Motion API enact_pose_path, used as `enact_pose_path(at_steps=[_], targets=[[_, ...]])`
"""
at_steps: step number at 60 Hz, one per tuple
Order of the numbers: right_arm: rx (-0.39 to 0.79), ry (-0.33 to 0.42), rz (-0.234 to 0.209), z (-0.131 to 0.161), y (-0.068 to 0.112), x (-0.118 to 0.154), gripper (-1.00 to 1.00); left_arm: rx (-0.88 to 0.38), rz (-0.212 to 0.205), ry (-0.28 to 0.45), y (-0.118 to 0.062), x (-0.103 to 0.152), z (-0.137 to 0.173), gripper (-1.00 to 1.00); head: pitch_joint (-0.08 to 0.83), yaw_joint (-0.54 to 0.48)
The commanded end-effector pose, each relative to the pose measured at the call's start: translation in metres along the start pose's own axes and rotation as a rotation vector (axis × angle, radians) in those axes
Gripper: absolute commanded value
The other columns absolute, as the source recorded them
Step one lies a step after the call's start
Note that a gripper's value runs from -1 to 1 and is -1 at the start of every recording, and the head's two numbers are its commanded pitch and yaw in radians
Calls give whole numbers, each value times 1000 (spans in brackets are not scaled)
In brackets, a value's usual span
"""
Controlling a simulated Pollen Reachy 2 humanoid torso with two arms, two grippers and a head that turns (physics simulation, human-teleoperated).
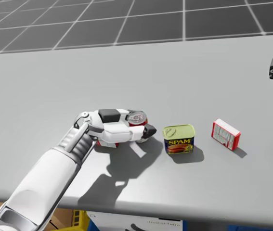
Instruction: Grasp the soup can and hold it up.
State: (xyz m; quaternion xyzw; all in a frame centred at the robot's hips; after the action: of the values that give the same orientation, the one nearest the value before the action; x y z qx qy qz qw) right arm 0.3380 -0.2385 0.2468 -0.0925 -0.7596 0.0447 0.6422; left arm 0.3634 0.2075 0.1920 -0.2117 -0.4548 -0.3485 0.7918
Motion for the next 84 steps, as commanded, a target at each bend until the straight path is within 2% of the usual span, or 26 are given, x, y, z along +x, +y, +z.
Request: enact_pose_path(at_steps=[1,12,30,41,54,73,78,80,84], targets=[[-1,-1,-1,0,0,1,-1000,-9,11,42,-1,-11,-1,1000,611,215],[-3,-2,-3,0,-1,1,-1000,-15,4,44,-2,-10,0,1000,578,218],[-10,-2,-8,1,-1,1,-1000,-22,-1,42,-3,-10,2,1000,337,226],[-9,0,-7,0,-2,1,-1000,-28,3,39,-3,-8,4,1000,286,233],[-11,-1,-4,1,-2,1,-1000,9,24,-64,6,27,33,1000,281,241],[-25,1,7,0,-1,0,-1000,102,-55,-190,8,86,83,1000,289,245],[-37,-6,9,1,-1,0,-1000,130,-67,-255,5,110,97,1000,287,248],[-70,-15,45,1,1,0,-1000,137,-72,-270,4,115,101,1000,287,248],[-39,0,31,2,0,1,-1000,153,-84,-313,0,132,111,1000,283,250]])
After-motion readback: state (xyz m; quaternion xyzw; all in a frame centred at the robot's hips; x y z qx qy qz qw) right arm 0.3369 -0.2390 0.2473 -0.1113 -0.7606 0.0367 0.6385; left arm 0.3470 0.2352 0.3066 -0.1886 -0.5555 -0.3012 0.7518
